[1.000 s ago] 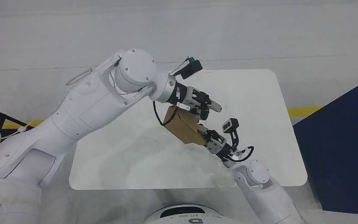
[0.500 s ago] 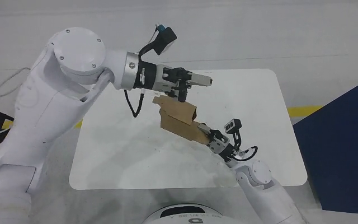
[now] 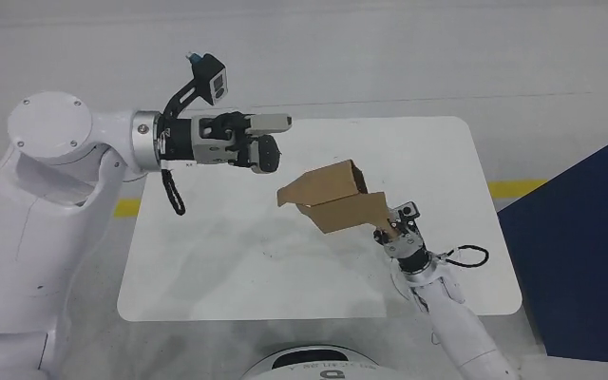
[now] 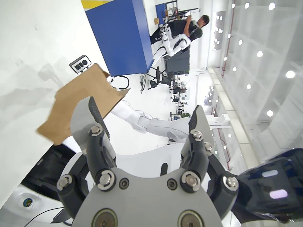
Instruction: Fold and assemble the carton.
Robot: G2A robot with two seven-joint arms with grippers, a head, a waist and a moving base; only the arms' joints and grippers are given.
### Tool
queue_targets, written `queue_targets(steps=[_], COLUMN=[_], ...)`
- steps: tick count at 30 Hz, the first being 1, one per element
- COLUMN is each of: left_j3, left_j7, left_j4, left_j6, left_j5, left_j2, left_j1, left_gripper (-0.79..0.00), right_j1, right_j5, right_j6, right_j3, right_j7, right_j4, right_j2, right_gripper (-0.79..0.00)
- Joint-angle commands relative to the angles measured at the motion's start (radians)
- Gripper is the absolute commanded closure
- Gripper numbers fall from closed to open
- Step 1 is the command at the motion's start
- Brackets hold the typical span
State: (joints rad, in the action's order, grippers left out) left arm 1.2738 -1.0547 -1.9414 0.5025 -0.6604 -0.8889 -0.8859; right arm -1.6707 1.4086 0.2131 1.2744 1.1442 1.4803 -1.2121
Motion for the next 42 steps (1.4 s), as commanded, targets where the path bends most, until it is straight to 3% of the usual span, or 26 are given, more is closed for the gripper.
queue_targets(steps=[1, 4, 10, 18, 22, 31, 42], left_j3=[0.045, 0.080, 0.087, 0.025, -0.046, -0.236, -0.429], left_j7=[0.008, 0.004, 0.006, -0.020, -0.019, 0.093, 0.195], left_j4=[-0.008, -0.029, -0.055, -0.068, -0.051, 0.040, 0.198], left_j6=[-0.016, -0.029, -0.041, -0.101, -0.134, -0.167, -0.178], left_j5=[-0.020, -0.009, 0.055, 0.018, -0.004, -0.040, -0.143], left_j2=[0.006, 0.014, 0.024, 0.018, 0.007, -0.045, -0.144], left_j1=[-0.051, -0.114, -0.199, -0.227, -0.224, -0.080, 0.211], left_gripper=[-0.696, -0.699, -0.720, -0.711, -0.714, -0.671, -0.671], right_j1=[0.006, 0.015, 0.015, 0.014, 0.012, -0.004, -0.032], right_j5=[0.149, 0.231, 0.231, 0.247, 0.254, 0.220, 0.184], right_j6=[-0.008, -0.014, -0.014, -0.039, -0.073, -0.076, -0.084], right_j3=[0.002, -0.008, -0.008, -0.009, -0.008, -0.026, -0.044], right_j7=[0.082, 0.120, 0.120, 0.084, 0.070, 0.060, 0.083], right_j4=[-0.047, -0.089, -0.089, -0.071, -0.060, -0.048, -0.059], right_j2=[-0.010, -0.022, -0.022, -0.025, -0.029, -0.042, -0.054], right_gripper=[0.000, 0.000, 0.000, 0.000, 0.000, 0.000, 0.000])
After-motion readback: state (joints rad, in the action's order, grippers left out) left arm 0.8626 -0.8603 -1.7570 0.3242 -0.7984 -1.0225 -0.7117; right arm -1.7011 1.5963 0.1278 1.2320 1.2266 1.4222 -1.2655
